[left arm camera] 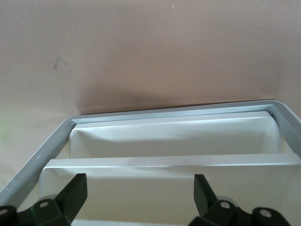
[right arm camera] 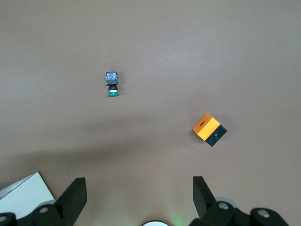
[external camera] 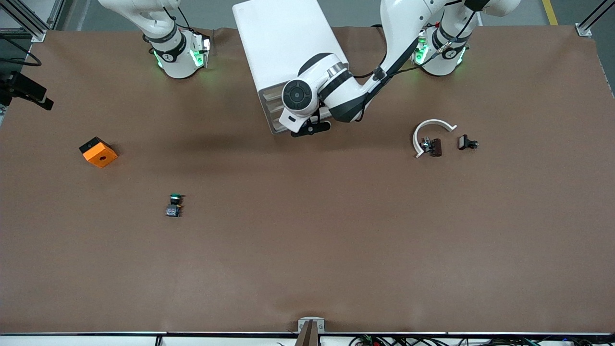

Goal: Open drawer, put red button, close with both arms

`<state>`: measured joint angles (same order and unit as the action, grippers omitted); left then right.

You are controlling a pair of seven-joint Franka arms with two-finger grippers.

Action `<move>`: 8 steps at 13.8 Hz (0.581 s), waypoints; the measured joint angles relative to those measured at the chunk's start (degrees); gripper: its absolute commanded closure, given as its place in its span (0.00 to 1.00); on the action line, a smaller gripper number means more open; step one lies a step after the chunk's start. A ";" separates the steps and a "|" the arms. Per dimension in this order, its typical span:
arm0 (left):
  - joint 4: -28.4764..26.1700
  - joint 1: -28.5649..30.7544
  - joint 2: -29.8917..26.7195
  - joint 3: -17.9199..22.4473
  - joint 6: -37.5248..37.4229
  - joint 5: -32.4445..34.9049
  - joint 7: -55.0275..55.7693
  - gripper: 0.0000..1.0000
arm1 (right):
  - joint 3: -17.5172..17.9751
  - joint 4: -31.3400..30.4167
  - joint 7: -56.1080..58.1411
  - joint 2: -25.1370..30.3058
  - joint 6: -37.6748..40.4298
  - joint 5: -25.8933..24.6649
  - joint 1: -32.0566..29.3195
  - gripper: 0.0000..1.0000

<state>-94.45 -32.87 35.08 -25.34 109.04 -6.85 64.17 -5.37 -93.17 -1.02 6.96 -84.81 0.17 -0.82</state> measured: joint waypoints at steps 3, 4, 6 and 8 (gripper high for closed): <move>2.41 0.76 -0.08 2.28 0.03 3.29 0.00 0.00 | -0.02 -2.28 1.98 1.48 -1.98 0.00 -0.24 0.00; 3.55 1.78 -0.22 3.08 0.03 4.99 0.00 0.00 | -0.02 -2.77 2.32 1.84 -2.39 0.00 -0.35 0.00; 5.68 5.73 -0.96 3.73 0.00 8.78 0.00 0.00 | -0.02 -3.06 2.64 2.13 -3.21 -0.32 -0.47 0.00; 6.93 11.01 -3.09 3.85 -0.75 11.54 -0.03 0.00 | 0.02 -3.34 2.76 2.21 -3.59 -1.12 -0.50 0.00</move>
<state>-87.52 -21.86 31.99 -21.49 108.29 4.69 64.14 -5.35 -96.51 1.73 9.17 -88.40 -0.94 -1.32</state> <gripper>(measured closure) 0.000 0.000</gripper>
